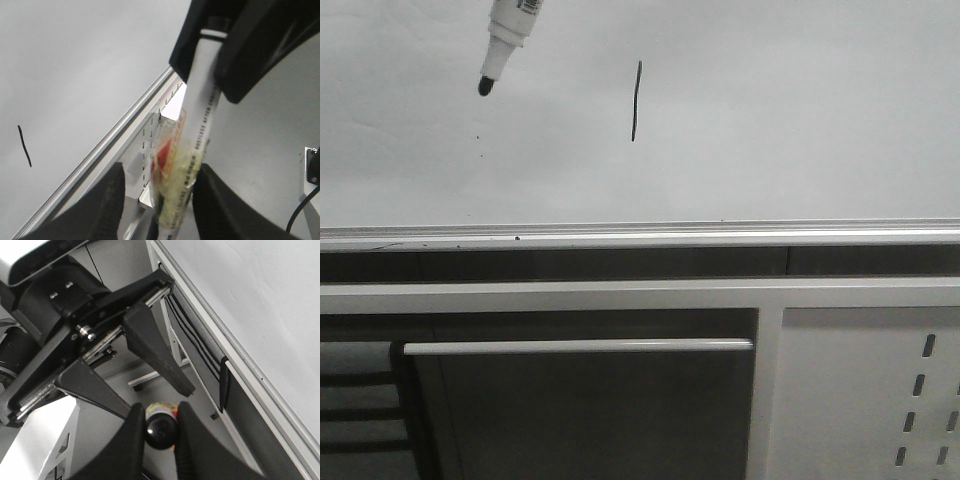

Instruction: Write number 1 on whiteboard

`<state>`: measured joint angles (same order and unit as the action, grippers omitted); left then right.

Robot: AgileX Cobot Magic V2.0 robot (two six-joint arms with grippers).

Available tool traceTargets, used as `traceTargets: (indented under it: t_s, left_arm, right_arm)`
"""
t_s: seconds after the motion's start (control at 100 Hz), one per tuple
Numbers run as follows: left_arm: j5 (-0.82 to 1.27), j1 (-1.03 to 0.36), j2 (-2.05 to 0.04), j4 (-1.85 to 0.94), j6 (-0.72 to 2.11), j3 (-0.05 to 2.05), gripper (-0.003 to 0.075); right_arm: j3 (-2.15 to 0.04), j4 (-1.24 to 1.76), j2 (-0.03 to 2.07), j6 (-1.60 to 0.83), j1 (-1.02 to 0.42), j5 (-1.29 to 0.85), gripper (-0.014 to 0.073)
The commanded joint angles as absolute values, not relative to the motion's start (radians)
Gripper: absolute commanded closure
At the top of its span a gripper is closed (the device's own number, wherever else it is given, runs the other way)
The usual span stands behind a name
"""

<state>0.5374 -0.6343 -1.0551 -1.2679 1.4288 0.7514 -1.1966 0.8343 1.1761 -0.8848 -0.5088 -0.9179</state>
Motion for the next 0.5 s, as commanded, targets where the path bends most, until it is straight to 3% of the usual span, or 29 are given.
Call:
traceTargets:
  t_s: [0.0, 0.11, 0.28, 0.49]
  left_arm:
    - [0.526, -0.64, -1.044, -1.328, 1.434, 0.788, 0.0433]
    - [0.526, -0.64, -1.044, -1.328, 1.434, 0.788, 0.051]
    - [0.526, -0.64, -1.044, -1.328, 1.434, 0.788, 0.0741]
    - [0.525, -0.64, -1.044, -1.328, 1.434, 0.788, 0.0741]
  right_arm:
    - [-1.231, 0.895, 1.16, -0.892, -0.507, -0.898, 0.0647]
    - [-1.231, 0.895, 1.16, -0.892, -0.509, -0.899, 0.0647]
    - [-1.231, 0.901, 1.16, -0.892, -0.509, -0.901, 0.0647]
    - [-1.231, 0.906, 1.16, -0.892, -0.509, -0.901, 0.0603]
